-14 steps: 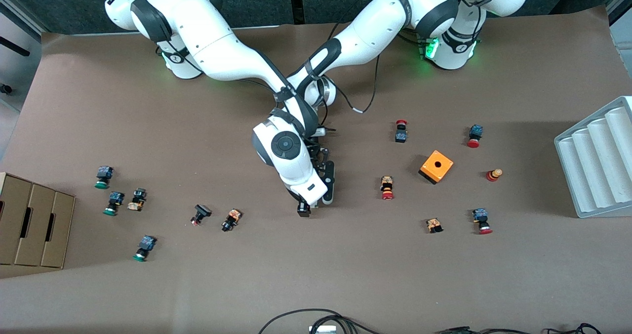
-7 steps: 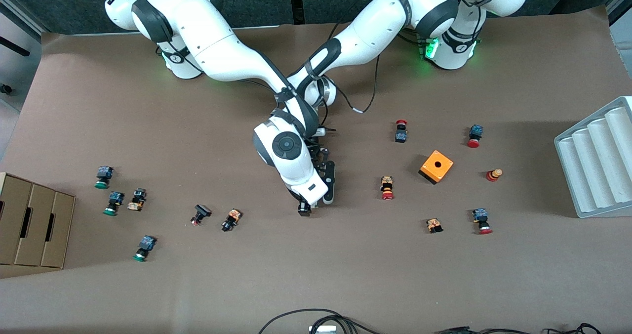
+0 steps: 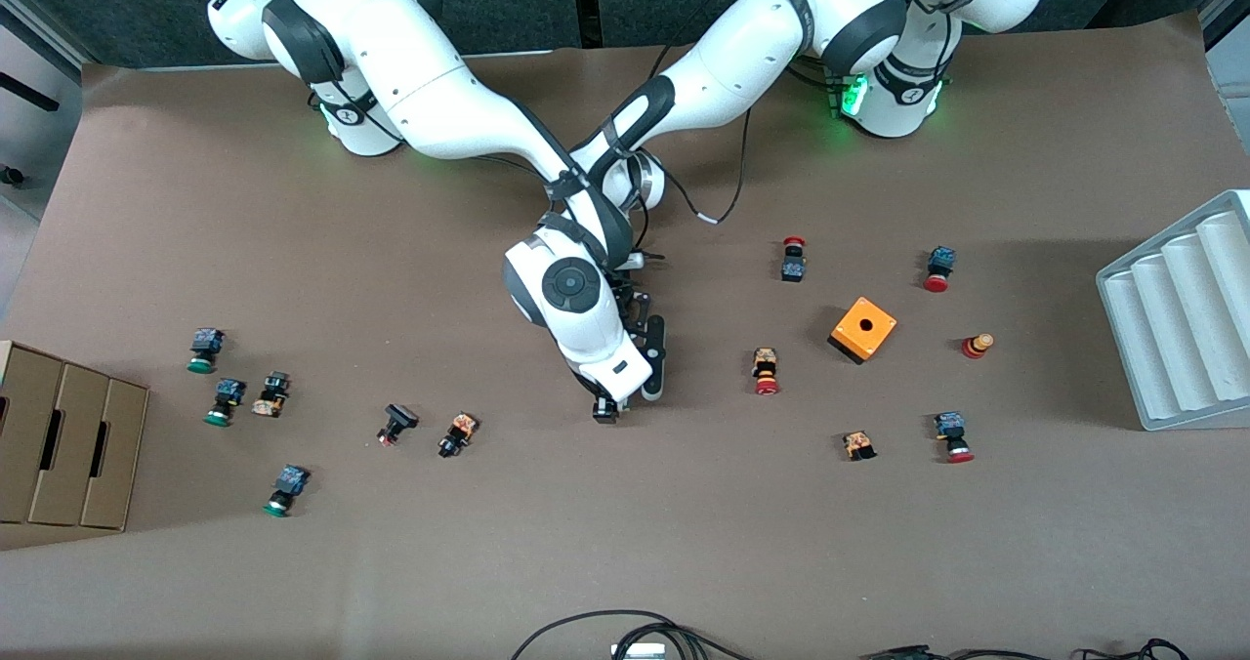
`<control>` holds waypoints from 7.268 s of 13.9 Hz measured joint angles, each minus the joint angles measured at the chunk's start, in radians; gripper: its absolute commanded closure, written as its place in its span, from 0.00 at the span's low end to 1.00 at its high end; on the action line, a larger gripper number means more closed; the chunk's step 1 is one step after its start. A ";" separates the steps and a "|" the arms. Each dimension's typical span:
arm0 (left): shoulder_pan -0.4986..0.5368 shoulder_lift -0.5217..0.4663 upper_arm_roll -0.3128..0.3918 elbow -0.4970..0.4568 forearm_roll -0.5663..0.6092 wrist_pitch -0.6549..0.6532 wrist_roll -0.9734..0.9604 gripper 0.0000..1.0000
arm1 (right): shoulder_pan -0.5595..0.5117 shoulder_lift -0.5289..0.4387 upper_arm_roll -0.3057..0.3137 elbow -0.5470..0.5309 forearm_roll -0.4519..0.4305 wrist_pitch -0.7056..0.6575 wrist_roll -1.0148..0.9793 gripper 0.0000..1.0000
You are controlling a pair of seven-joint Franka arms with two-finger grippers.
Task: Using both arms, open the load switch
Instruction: 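Close the right gripper on the white switch handle, then push the white handle toward the switch base with the right gripper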
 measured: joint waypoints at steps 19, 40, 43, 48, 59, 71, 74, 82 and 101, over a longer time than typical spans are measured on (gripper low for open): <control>0.000 0.000 0.000 0.000 0.001 0.000 0.000 0.52 | 0.006 0.004 -0.007 0.008 0.000 0.020 0.002 0.58; 0.000 0.000 0.000 0.000 0.001 -0.001 0.000 0.52 | 0.011 0.005 -0.014 0.008 -0.007 0.029 0.029 0.61; 0.000 0.000 0.000 0.000 0.001 -0.001 0.000 0.52 | 0.011 0.005 -0.014 0.008 -0.007 0.029 0.029 0.61; 0.000 0.000 0.000 -0.001 0.001 -0.001 0.001 0.52 | 0.011 0.004 -0.014 0.008 -0.007 0.028 0.031 0.61; -0.001 0.000 0.000 -0.001 0.001 -0.001 0.003 0.52 | 0.012 0.001 -0.014 0.008 -0.007 0.023 0.031 0.62; -0.001 0.000 0.000 -0.001 0.001 -0.002 0.004 0.52 | 0.015 -0.018 -0.014 0.008 -0.007 -0.017 0.033 0.62; -0.001 0.000 0.000 -0.001 0.001 -0.002 0.004 0.52 | 0.016 -0.020 -0.014 0.008 -0.007 -0.021 0.034 0.62; -0.001 0.000 0.000 -0.001 0.001 -0.002 0.004 0.52 | 0.018 -0.029 -0.014 0.004 -0.007 -0.034 0.037 0.62; -0.001 0.000 0.000 -0.001 0.002 -0.002 0.006 0.52 | 0.032 -0.087 -0.003 -0.082 -0.007 -0.076 0.047 0.62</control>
